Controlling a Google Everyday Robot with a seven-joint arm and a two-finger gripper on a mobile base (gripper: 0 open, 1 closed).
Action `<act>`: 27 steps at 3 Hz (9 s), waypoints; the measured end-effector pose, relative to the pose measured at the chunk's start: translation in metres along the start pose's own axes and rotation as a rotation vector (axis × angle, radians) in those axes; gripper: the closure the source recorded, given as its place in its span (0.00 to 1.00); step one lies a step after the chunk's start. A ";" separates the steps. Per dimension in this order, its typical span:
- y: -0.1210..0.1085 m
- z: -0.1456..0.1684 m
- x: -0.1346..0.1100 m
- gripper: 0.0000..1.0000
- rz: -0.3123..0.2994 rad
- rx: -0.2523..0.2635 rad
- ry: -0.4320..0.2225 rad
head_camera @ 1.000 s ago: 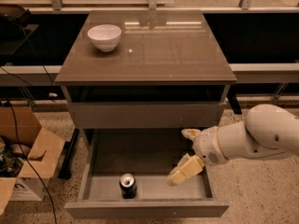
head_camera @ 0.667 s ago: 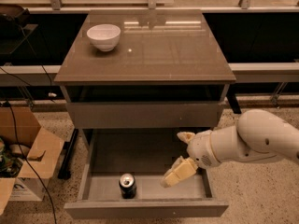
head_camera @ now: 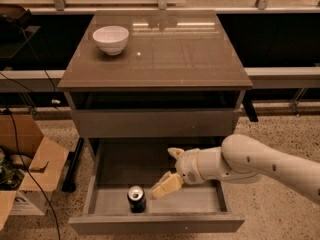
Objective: Pick pepsi can from middle drawer and place on counter
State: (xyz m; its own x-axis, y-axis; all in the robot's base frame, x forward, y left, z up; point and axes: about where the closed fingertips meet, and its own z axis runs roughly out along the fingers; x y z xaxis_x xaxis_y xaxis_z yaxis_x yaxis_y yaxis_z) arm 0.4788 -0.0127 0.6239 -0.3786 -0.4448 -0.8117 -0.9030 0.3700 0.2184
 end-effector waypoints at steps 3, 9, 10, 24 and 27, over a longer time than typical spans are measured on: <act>-0.025 0.127 0.061 0.00 0.079 -0.059 -0.013; -0.023 0.203 0.087 0.96 0.202 -0.136 -0.004; -0.024 0.172 0.072 1.00 0.183 -0.072 -0.028; -0.203 -0.147 -0.290 0.82 -0.517 0.292 -0.070; -0.209 -0.139 -0.297 0.13 -0.510 0.288 -0.069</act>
Offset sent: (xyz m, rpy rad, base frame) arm 0.0279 0.0688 -0.1444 0.0311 0.1092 0.0070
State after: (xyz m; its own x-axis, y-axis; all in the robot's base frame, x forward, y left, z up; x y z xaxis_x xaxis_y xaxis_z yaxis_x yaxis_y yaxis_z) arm 0.7517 -0.0713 0.8945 0.1123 -0.5742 -0.8110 -0.8724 0.3338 -0.3572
